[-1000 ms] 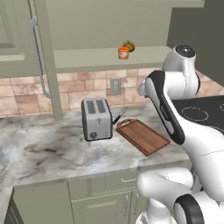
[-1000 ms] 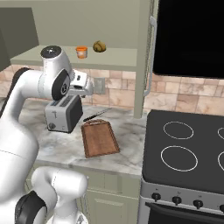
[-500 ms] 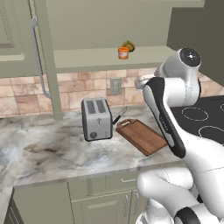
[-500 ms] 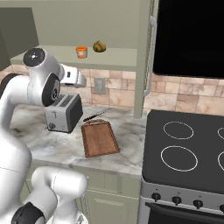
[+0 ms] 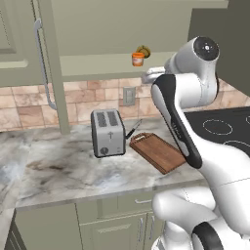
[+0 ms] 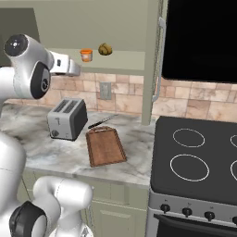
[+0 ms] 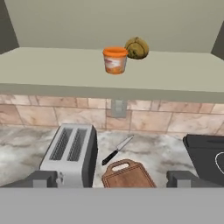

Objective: Pick the bread, place it on the cutting board, pick the jam, place it on the counter, and close the cabinet.

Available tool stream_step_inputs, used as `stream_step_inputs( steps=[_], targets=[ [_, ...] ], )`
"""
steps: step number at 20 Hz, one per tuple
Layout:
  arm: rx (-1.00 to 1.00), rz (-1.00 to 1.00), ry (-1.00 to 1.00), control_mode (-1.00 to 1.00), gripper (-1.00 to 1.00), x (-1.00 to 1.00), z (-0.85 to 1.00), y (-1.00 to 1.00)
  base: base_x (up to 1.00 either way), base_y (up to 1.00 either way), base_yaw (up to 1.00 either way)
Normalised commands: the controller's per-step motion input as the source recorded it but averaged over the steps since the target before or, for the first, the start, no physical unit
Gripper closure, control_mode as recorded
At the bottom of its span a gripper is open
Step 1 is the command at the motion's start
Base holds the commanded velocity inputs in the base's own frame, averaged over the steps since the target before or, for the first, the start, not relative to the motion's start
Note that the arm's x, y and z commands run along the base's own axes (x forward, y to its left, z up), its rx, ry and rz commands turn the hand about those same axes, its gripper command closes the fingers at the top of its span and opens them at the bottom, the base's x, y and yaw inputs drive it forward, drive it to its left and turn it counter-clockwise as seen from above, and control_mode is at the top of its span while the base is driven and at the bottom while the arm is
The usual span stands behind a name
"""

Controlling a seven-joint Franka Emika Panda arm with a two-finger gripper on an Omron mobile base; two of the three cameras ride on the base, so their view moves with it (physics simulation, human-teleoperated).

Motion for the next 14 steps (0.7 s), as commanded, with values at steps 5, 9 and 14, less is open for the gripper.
stream_step_inputs(
  steps=[5, 9, 14],
  targets=[
    [0.02, 0.00, 0.00, -1.00, -1.00, 0.16, 0.28, 0.00, 0.00, 0.00, 0.00],
    [0.01, 0.00, 0.00, -1.00, -1.00, 0.34, 0.07, 0.00, 0.00, 0.00, 0.00],
    [0.00, 0.00, 0.00, -1.00, -1.00, 0.40, 0.00, 0.00, 0.00, 0.00, 0.00]
  ],
)
